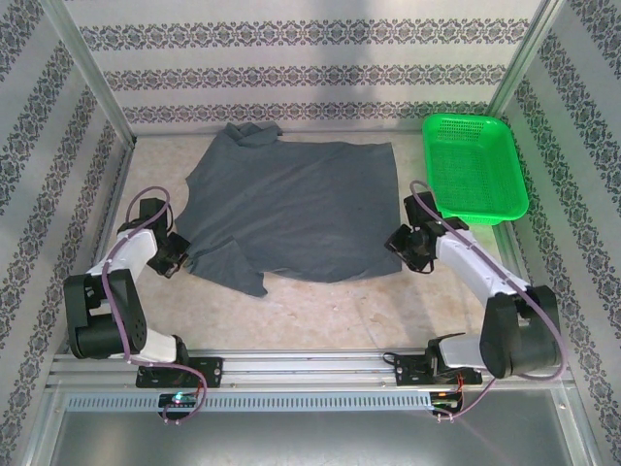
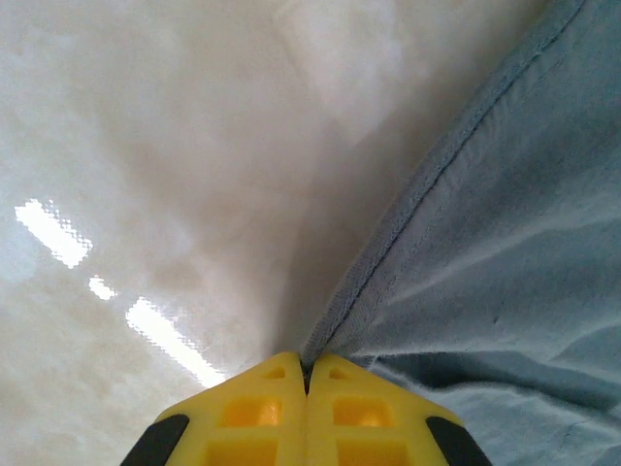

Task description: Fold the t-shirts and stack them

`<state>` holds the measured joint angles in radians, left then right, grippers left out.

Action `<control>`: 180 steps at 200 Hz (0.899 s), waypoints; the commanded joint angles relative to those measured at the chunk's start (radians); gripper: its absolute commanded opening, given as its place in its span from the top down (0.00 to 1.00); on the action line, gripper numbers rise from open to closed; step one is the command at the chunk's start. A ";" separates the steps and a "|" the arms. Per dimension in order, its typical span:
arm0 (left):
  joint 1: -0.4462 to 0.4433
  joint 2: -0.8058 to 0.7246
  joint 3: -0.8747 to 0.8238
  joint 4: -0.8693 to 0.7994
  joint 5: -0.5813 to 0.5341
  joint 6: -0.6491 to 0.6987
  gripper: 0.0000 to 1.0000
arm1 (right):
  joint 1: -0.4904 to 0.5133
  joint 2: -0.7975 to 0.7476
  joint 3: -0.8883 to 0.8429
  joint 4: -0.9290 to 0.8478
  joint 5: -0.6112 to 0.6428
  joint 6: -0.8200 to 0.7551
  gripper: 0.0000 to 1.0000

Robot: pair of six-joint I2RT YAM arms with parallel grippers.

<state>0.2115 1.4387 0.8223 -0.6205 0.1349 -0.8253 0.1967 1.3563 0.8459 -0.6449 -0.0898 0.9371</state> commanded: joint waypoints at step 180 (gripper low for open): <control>0.006 -0.034 -0.008 0.021 0.073 0.002 1.00 | 0.025 0.401 0.200 -0.242 0.003 0.402 0.32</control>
<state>0.2115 1.4200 0.8116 -0.6125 0.2008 -0.8219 0.2390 1.7439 1.0637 -0.8490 -0.1093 1.3186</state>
